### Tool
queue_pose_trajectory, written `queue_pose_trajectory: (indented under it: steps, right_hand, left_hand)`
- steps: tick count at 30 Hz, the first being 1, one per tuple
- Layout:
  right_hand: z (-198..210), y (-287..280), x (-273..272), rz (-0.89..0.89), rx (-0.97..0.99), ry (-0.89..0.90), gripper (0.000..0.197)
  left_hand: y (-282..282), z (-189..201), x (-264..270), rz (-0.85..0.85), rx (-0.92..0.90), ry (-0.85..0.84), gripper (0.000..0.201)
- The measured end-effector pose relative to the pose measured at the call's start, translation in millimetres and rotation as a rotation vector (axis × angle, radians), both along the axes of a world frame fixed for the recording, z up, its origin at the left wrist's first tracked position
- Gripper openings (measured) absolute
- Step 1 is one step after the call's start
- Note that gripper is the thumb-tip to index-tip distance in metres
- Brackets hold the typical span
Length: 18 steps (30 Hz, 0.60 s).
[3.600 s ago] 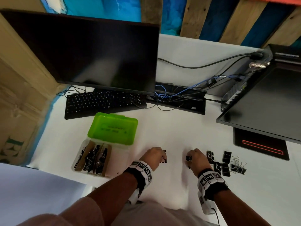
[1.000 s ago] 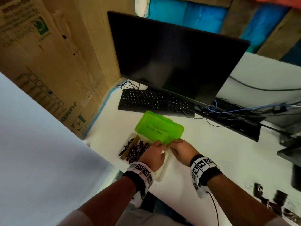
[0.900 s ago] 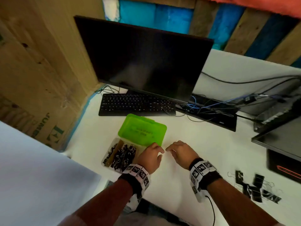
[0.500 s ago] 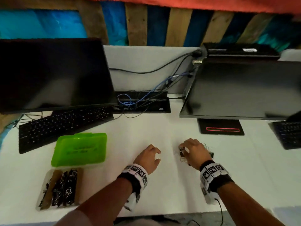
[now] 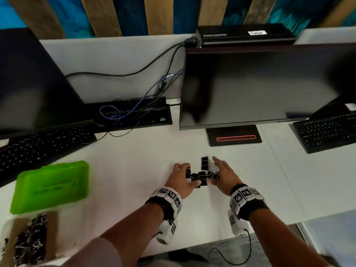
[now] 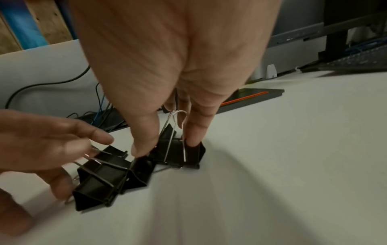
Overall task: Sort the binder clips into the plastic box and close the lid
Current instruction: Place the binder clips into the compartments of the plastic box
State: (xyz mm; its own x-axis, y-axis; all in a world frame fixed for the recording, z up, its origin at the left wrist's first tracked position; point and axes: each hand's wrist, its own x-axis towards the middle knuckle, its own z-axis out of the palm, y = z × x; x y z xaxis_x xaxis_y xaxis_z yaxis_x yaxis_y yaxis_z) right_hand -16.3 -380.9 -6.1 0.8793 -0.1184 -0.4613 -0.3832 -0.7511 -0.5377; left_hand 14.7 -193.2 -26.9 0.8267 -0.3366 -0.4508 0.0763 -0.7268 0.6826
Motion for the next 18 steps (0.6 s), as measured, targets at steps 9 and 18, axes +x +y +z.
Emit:
queue_pose_trajectory:
  steps: [9, 18]
  right_hand:
    - [-12, 6, 15, -0.110, 0.118, -0.057, 0.073]
    - [-21, 3, 34, -0.203, 0.211, -0.083, 0.054]
  left_hand:
    - [-5, -11, 4, 0.155, -0.093, -0.085, 0.013]
    - [9, -12, 16, 0.183, -0.130, -0.079, 0.023]
